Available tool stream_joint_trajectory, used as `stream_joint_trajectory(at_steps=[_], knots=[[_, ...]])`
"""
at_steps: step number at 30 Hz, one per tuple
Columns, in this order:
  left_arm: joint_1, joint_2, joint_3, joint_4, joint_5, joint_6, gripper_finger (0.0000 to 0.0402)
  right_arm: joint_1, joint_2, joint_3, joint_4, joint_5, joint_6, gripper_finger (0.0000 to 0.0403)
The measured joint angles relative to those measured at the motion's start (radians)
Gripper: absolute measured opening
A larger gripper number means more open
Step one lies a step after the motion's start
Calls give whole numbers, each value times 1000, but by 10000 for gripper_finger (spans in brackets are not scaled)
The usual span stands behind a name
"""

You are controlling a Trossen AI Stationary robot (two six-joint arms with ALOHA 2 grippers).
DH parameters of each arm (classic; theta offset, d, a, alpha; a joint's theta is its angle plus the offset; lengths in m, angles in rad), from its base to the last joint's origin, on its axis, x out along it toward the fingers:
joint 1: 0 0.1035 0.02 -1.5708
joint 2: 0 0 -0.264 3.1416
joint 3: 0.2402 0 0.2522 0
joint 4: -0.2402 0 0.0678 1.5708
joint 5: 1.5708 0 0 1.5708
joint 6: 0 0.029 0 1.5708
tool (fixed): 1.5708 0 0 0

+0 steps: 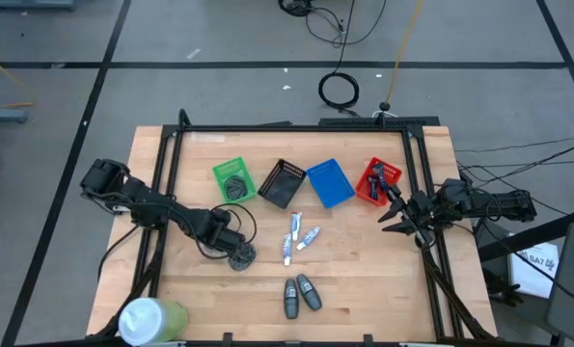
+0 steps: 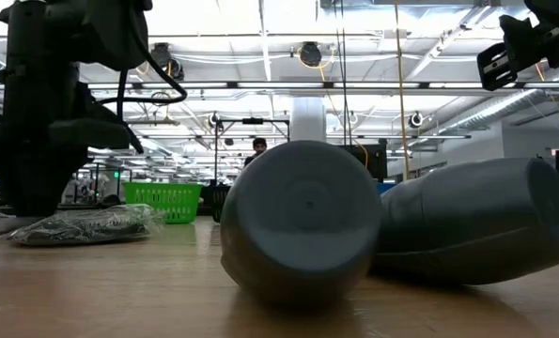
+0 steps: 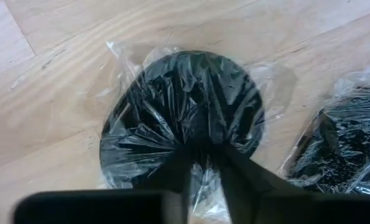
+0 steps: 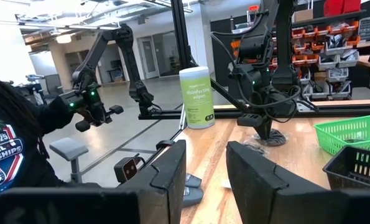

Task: Pick & Place Travel size toiletries
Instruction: Put the left black hairbrush into the green bin

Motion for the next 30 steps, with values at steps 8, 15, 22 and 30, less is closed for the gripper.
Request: stream_joint_trajectory(at_steps=[8, 15, 22, 30], knots=[[-1, 4, 58, -73, -51, 49, 5, 0, 0, 0, 0, 0, 0, 105], [-3, -27, 155, -146, -151, 92, 1, 0, 0, 0, -1, 0, 0, 105], [-17, -170, 218, -130, -324, 237, 1, 0, 0, 0, -1, 0, 0, 105], [74, -322, 220, -134, -638, 263, 0, 0, 0, 0, -1, 26, -2, 105]])
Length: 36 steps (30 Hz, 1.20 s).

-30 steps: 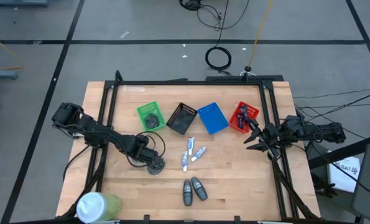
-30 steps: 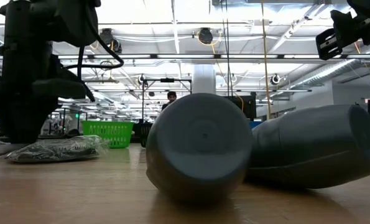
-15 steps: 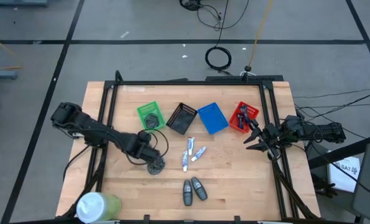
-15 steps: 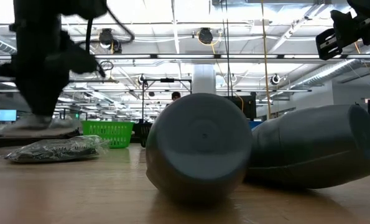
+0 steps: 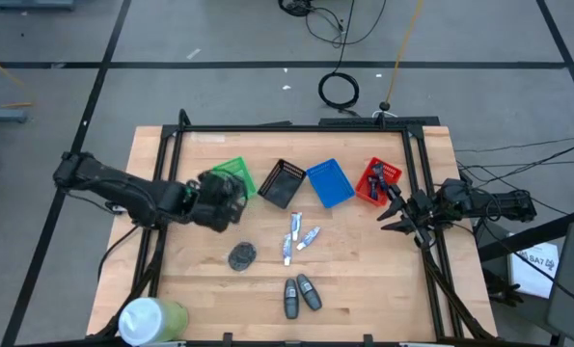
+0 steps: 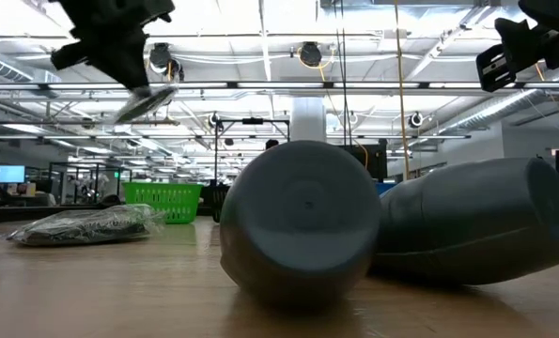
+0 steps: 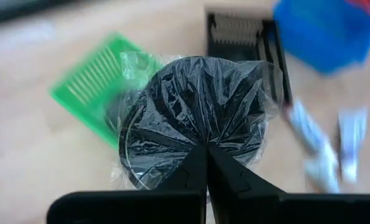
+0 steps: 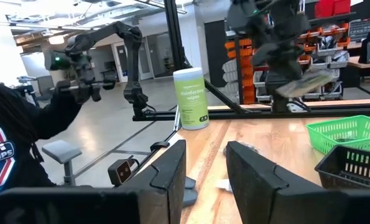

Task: Pick & Place Travel size toiletries
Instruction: Put the left black hairbrush into the green bin

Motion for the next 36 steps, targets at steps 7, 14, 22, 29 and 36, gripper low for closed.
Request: stream_joint_trajectory(at_steps=[7, 14, 22, 29, 36], knots=[[197, 4, 0, 54, -47, 110, 0, 0, 0, 0, 0, 0, 3, 105], [334, 88, 0, 189, 62, 298, 0, 0, 0, 0, 0, 0, 3, 105], [403, 198, 0, 152, 203, 311, 0, 0, 0, 0, -9, -3, 10, 105], [429, 236, 0, 121, 242, 310, 0, 0, 0, 0, -16, -3, 8, 105], [442, 236, 0, 96, 250, 322, 2, 0, 0, 0, -15, -2, 10, 105]])
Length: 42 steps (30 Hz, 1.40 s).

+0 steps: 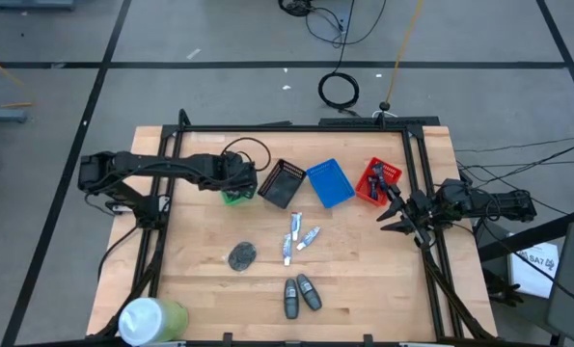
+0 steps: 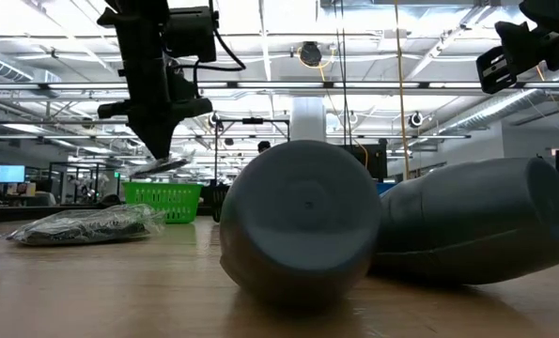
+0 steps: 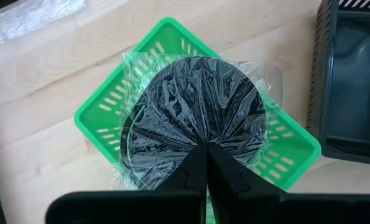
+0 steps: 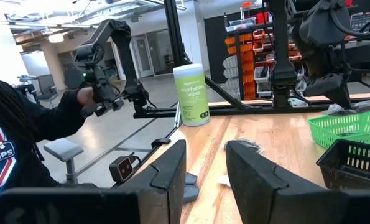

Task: Pick & Place Travel size toiletries
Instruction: Put the left black hairbrush into the green bin, then put the black hairbrush into the green bin

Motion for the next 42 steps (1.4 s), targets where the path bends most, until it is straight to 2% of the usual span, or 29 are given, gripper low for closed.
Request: stream_joint_trajectory(at_steps=[7, 14, 18, 23, 28, 32, 36, 42], knots=[[-1, 0, 0, -24, 1, 4, 26, 0, 0, 0, 0, 1, 0, 105], [13, 0, 0, -43, 10, 67, 109, 0, 0, 0, 0, 1, 0, 105], [14, -1, 19, -42, 95, 166, 160, 0, 0, 0, 0, 1, 0, 105], [-89, -18, 90, -30, 120, 208, 196, 0, 0, 0, 0, 2, 0, 105], [-172, -19, 117, -36, 114, 181, 203, 0, 0, 0, 0, 2, -4, 105], [-238, -16, 96, 23, 234, 186, 194, 0, 0, 0, 0, 2, -2, 105], [-349, -16, 91, 115, 329, 239, 178, 0, 0, 0, 0, 2, -2, 105], [-499, -16, 90, 231, 294, 151, 159, 0, 0, 0, 0, 2, -3, 105]])
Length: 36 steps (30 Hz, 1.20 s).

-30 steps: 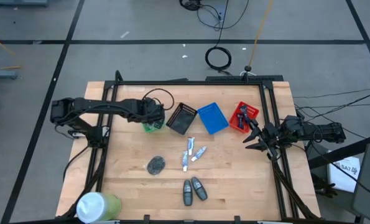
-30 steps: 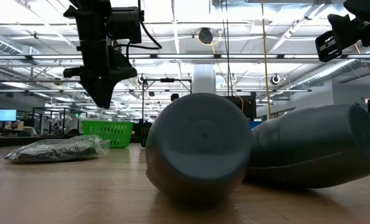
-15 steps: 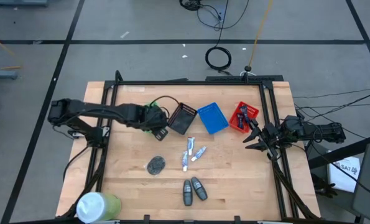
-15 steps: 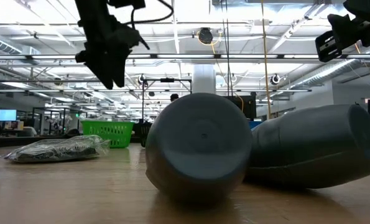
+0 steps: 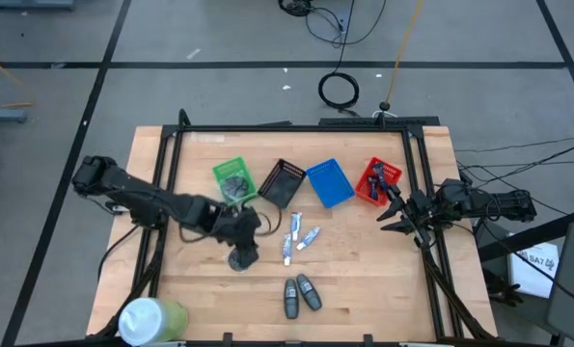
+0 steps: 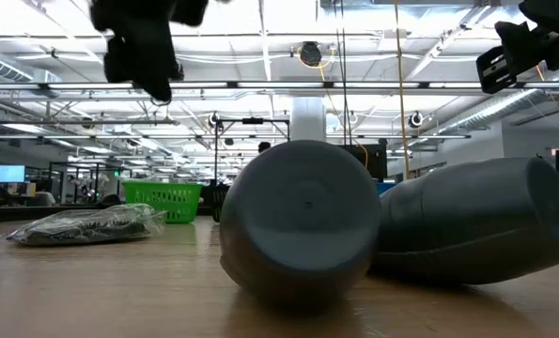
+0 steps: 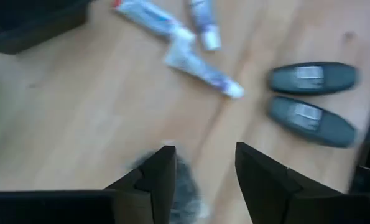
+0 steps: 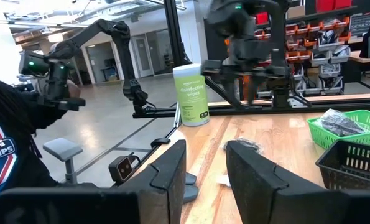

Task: Pick & Place Travel size toiletries
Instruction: Put the black hairbrush into the green bin

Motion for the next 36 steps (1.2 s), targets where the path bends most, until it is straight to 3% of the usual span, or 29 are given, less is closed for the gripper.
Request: stream_joint_trajectory(at_steps=[6, 11, 20, 32, 36], knots=[[-119, 2, 0, -7, -83, -125, 152, 0, 0, 0, 0, 0, -4, 105], [-173, 92, -2, -44, -152, -213, 152, 0, 0, 0, 1, 0, -4, 105], [-141, 293, -1, -43, 53, -223, 152, 0, 0, 0, 9, 0, -4, 105], [-114, 342, -1, -39, -17, -240, 152, 0, 0, 0, 8, 0, 0, 105], [-103, 331, -1, -46, 25, -234, 152, 0, 0, 0, 8, 0, 0, 105]])
